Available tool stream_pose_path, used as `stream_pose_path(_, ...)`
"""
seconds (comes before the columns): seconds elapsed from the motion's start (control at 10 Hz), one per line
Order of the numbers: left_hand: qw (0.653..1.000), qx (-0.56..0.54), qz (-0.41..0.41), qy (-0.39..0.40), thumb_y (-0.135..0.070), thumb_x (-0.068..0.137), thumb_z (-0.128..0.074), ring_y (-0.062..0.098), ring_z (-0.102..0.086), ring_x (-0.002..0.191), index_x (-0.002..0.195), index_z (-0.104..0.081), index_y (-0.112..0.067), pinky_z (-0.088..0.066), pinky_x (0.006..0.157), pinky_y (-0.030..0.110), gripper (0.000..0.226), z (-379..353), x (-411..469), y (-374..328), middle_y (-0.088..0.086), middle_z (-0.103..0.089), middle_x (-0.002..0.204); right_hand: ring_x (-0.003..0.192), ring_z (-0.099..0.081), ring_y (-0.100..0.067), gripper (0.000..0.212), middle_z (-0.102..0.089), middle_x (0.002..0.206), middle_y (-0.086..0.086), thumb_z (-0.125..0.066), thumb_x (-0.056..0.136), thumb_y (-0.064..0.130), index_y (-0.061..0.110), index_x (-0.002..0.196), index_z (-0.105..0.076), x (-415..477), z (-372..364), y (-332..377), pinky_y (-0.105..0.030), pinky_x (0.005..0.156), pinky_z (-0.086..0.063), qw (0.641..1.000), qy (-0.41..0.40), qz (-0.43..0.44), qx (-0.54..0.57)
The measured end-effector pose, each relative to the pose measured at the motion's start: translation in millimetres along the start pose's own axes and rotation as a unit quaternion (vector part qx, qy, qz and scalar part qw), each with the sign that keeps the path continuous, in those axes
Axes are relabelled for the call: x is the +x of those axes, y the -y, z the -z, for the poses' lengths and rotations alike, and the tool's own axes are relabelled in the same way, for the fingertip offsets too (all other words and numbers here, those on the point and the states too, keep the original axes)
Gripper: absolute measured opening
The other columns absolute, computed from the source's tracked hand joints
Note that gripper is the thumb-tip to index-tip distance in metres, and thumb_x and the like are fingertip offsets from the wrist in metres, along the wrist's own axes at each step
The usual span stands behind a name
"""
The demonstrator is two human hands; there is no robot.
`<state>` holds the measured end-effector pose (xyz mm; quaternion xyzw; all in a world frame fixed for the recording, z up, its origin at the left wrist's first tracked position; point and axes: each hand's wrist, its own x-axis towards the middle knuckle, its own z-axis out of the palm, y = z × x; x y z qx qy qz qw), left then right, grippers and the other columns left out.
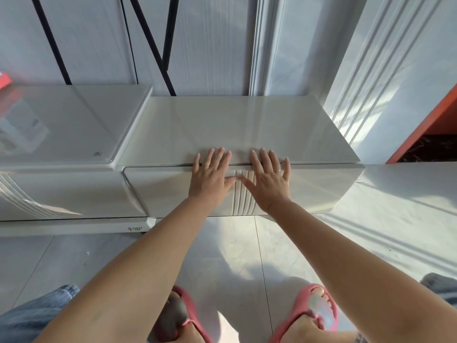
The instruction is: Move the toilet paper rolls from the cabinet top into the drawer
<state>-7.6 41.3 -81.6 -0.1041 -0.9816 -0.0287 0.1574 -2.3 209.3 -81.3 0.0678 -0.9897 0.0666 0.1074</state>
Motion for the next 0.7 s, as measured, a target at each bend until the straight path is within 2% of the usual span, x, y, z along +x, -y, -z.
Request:
stream_pose_path(0.2,0.999,-0.013,0.000,-0.043,-0.044,0.089,-0.053,0.024,-0.028,0.140,0.142,-0.036,-0.019,-0.013,0.114,0.048,0.062,-3.0,1.9,-0.4,0.001,-0.033,0.152,0.150,-0.009,-0.023,0.073,-0.017,0.162,-0.003,-0.024,0.091,0.066,0.029,0.153,-0.015,7.7,-6.8,-2.0,-0.052,0.117,0.006,1.000,-0.011,0.002,-0.014)
stream_pose_path(0.4,0.999,-0.035,0.022,-0.018,-0.043,0.086,-0.057,0.023,-0.030,0.138,0.139,-0.039,-0.021,-0.016,0.110,0.049,0.060,4.0,9.8,-1.1,-0.001,-0.036,0.150,0.150,-0.006,-0.025,0.071,-0.015,0.162,-0.004,-0.027,0.093,0.064,0.028,0.153,-0.014,11.2,-2.2,-2.0,-0.053,0.117,0.008,1.000,0.012,0.005,-0.013)
stream_pose_path(0.5,0.998,-0.052,0.025,-0.005,-0.044,0.088,-0.054,0.022,-0.025,0.140,0.141,-0.035,-0.021,-0.013,0.112,0.049,0.060,3.8,6.4,-6.8,-0.001,-0.031,0.152,0.150,-0.002,-0.024,0.073,-0.009,0.163,-0.003,-0.028,0.093,0.064,0.028,0.154,-0.009,5.8,-1.4,-2.6,-0.053,0.118,0.009,0.999,0.028,0.020,-0.014)
stream_pose_path(0.6,0.999,-0.038,0.031,0.016,-0.038,0.092,-0.048,0.021,-0.008,0.145,0.148,-0.017,-0.019,-0.003,0.116,0.049,0.067,15.6,4.7,-7.0,0.001,-0.014,0.158,0.151,0.003,-0.022,0.073,-0.003,0.164,-0.002,-0.031,0.095,0.059,0.027,0.154,-0.004,11.0,17.9,-4.6,-0.051,0.119,0.010,0.998,0.056,0.025,-0.006)
stream_pose_path(0.7,0.995,-0.062,0.034,-0.070,-0.023,0.084,-0.059,0.025,-0.009,0.145,0.148,-0.018,-0.012,-0.005,0.117,0.049,0.077,7.6,-55.9,-17.8,0.006,-0.014,0.158,0.151,0.008,-0.019,0.070,0.004,0.164,-0.002,-0.028,0.097,0.055,0.026,0.154,0.000,-33.4,13.5,-17.1,-0.045,0.119,0.014,0.999,0.013,0.030,0.016)
